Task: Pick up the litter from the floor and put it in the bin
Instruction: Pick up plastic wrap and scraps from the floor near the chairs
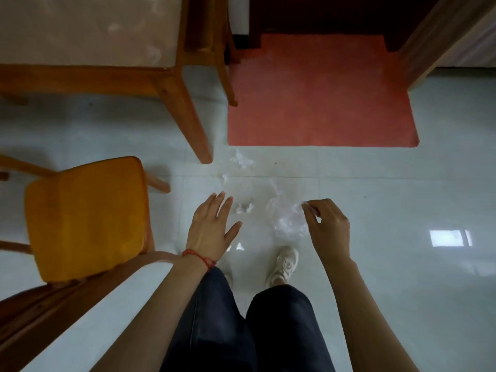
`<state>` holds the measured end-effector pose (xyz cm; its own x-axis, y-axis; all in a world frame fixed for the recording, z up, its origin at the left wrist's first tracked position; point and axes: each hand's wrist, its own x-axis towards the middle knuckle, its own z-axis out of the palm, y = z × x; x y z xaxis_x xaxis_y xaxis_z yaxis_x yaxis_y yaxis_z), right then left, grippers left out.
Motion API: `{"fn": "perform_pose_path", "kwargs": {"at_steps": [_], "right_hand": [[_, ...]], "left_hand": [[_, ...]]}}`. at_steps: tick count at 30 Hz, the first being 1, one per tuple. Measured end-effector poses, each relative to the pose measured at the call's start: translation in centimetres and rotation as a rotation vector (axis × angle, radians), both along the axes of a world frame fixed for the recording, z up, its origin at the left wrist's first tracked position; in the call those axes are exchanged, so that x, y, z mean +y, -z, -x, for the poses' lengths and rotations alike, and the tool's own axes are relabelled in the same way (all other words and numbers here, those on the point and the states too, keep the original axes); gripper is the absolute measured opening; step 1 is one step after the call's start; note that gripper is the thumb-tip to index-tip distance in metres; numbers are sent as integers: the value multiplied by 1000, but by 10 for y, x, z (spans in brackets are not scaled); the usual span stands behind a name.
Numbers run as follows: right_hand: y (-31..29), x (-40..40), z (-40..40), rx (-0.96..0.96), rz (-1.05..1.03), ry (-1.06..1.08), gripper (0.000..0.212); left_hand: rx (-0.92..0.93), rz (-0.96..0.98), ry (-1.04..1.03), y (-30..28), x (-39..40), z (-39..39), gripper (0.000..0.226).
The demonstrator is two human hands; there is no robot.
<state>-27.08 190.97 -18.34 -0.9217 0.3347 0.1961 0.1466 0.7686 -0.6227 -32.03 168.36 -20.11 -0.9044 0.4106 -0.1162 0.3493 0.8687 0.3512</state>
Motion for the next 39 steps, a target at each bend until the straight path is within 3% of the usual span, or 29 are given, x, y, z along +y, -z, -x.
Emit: {"fn": "perform_pose_path", "kwargs": {"at_steps": [6, 12, 21, 28, 34, 39], "right_hand": [[39, 52, 54, -35, -1, -143, 3], [114, 74, 84, -116, -15, -174, 2], [292, 64, 98, -99, 85, -30, 3], [445, 47, 110, -54, 128, 8, 2], [546, 47, 128, -6, 118, 40, 3], [595, 61, 139, 61, 102, 89, 7]], "left_hand": [[-58, -47, -178, 39, 47, 23, 52], [-101, -83, -186, 120, 70, 58, 51], [-213, -54, -239, 334, 63, 92, 54], [-146, -129, -244, 499, 64, 97, 47], [-92, -200, -247, 604, 66, 96, 41], [-127, -279, -281, 664, 78, 100, 41]]}}
